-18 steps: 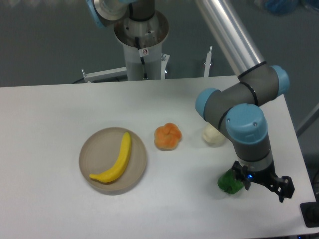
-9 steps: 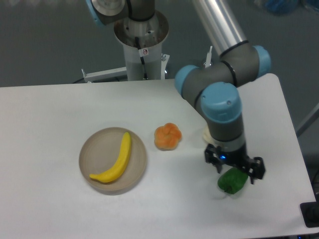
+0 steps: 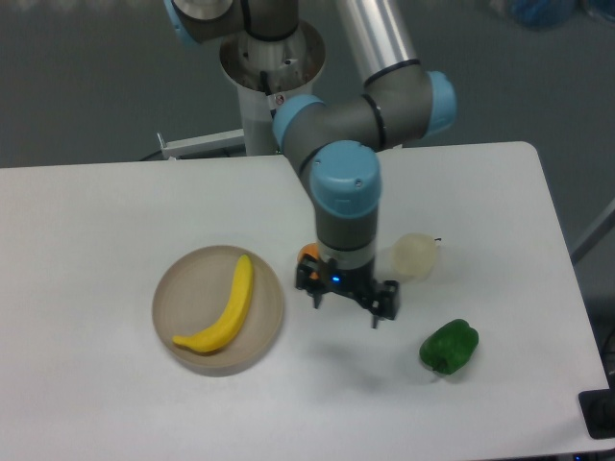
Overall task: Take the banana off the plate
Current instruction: 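Raise the gripper and move it over the banana on the plate, then lower the open gripper onto the banana and close it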
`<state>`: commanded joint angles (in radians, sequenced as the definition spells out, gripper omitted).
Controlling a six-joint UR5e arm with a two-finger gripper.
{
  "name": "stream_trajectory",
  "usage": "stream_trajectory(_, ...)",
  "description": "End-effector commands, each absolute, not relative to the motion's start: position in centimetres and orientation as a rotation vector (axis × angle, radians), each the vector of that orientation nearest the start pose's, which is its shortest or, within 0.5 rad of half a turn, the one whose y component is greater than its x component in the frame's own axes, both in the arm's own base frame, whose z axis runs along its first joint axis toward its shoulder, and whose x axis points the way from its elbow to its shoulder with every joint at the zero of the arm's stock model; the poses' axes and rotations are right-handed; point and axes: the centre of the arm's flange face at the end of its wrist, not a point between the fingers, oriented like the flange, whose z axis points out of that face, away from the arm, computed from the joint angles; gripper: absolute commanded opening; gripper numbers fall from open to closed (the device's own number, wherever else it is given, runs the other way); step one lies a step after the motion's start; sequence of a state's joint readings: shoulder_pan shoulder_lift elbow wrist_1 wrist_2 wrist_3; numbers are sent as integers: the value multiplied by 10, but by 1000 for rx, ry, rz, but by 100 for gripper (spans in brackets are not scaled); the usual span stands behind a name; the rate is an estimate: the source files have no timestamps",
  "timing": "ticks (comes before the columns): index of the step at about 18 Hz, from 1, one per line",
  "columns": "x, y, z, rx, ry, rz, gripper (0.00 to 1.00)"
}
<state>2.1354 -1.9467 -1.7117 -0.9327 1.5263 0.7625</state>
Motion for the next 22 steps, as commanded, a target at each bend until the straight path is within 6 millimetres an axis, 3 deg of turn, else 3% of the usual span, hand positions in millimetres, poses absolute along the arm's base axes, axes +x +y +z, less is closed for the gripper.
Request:
stream_trajectory(3, -172, 590, 259, -3009, 272, 42, 100)
stream_trajectory(5, -159, 592, 256, -3014, 256, 34, 100)
stream_trajectory(8, -133, 592, 236, -3040, 224, 15, 100)
stream_trajectory(14, -111, 592, 208, -3038, 231, 32, 100)
stream_trajectory(22, -95, 596, 196, -3061, 212, 39, 100)
